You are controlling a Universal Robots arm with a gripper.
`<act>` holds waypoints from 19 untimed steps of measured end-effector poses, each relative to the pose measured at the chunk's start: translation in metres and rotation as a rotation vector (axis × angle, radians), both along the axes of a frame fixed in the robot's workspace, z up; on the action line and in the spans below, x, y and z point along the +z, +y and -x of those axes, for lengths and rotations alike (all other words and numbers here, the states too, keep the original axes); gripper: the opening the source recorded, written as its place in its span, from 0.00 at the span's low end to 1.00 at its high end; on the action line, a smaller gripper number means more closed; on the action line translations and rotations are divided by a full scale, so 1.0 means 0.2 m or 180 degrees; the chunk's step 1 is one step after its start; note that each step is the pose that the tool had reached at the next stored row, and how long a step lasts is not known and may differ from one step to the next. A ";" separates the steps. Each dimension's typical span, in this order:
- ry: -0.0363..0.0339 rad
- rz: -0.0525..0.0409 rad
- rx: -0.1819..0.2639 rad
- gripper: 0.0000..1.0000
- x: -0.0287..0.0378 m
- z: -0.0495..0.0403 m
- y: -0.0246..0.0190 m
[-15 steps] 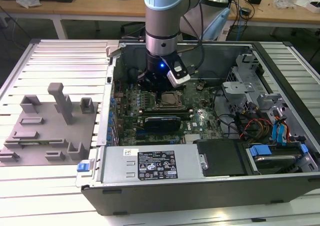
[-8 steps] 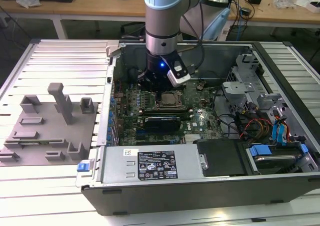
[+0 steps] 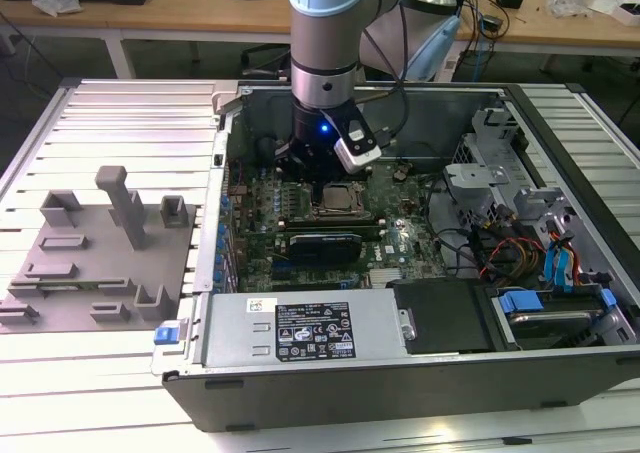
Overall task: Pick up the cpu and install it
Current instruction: 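Close the cpu cover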
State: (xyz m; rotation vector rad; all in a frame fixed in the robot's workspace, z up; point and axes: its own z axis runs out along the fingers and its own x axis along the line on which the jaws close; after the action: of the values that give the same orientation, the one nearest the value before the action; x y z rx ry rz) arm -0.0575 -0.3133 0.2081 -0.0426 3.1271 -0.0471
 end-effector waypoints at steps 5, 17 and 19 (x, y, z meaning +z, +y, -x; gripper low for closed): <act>0.0000 0.0000 0.0000 0.11 -0.004 0.001 -0.019; 0.0000 0.0000 0.0000 0.11 -0.022 0.003 -0.051; 0.0000 0.0000 0.0001 0.11 -0.023 0.003 -0.051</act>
State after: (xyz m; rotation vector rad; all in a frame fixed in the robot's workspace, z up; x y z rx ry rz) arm -0.0582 -0.3234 0.2035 -0.0428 3.1272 -0.0473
